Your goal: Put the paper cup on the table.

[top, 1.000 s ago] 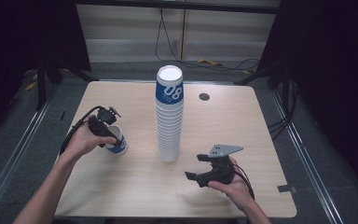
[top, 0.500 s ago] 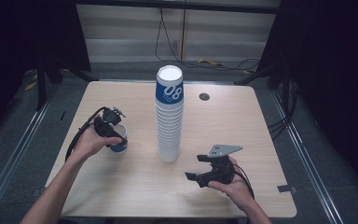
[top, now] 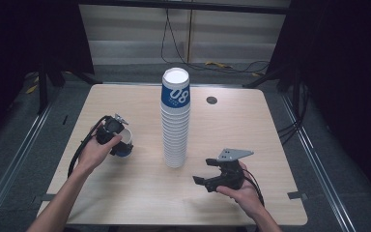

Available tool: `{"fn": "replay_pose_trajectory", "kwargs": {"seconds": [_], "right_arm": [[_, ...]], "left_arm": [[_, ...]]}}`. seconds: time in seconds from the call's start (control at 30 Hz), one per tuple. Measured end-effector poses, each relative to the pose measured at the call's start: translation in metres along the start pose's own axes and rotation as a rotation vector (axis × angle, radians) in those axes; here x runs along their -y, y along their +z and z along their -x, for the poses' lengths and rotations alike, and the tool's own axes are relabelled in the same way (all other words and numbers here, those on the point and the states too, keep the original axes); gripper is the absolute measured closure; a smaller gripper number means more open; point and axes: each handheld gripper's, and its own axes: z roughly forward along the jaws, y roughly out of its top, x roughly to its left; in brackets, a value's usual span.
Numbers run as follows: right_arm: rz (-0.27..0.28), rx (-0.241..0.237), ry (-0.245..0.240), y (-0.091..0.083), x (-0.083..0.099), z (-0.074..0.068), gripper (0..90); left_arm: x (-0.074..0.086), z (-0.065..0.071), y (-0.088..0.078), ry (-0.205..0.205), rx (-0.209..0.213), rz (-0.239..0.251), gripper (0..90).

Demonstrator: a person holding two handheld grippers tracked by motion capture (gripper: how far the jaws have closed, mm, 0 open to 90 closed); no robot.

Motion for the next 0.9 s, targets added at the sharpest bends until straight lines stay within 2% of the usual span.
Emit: {"fn": "replay_pose_trajectory", "kwargs": {"seconds": [0.13,0.33,0.4,0.47,0.5,0.57,0.73,0.83,0.9], "right_arm": [[-0.001,0.002,0.001,0.0,0.0,0.0,15.5],[0.003,0.004,0.002,-0.001,0.0,0.0,15.5],[0.005,0.004,0.006,-0.002,0.0,0.0,15.5],[0.004,0.004,0.004,-0.002,0.0,0.0,15.5],[0.004,0.003,0.003,-0.002,0.0,0.0,15.5],[0.002,0.004,0.004,-0.001,0.0,0.0,15.5],[0.005,0.004,0.0,-0.002,-0.001,-0.001,15.5],[0.009,0.013,0.006,-0.003,-0.001,0.0,15.4],[0.007,0.026,0.016,-0.003,-0.001,0.001,15.5]], "left_arm": [[0.007,0.0,0.0,-0.008,-0.008,0.038,15.0],[0.016,-0.004,0.005,-0.025,0.04,0.044,15.9],[0.021,-0.005,0.005,-0.047,0.048,0.079,15.3],[0.025,-0.005,0.004,-0.081,0.066,0.076,16.2],[0.027,-0.004,0.003,-0.098,0.067,0.08,16.3],[0.03,-0.004,0.002,-0.084,0.055,0.071,16.2],[0.038,-0.008,0.002,-0.124,0.061,0.089,16.2],[0.042,-0.008,0.0,-0.126,0.067,0.084,16.1],[0.044,-0.01,-0.002,-0.114,0.053,0.084,16.0]]}}
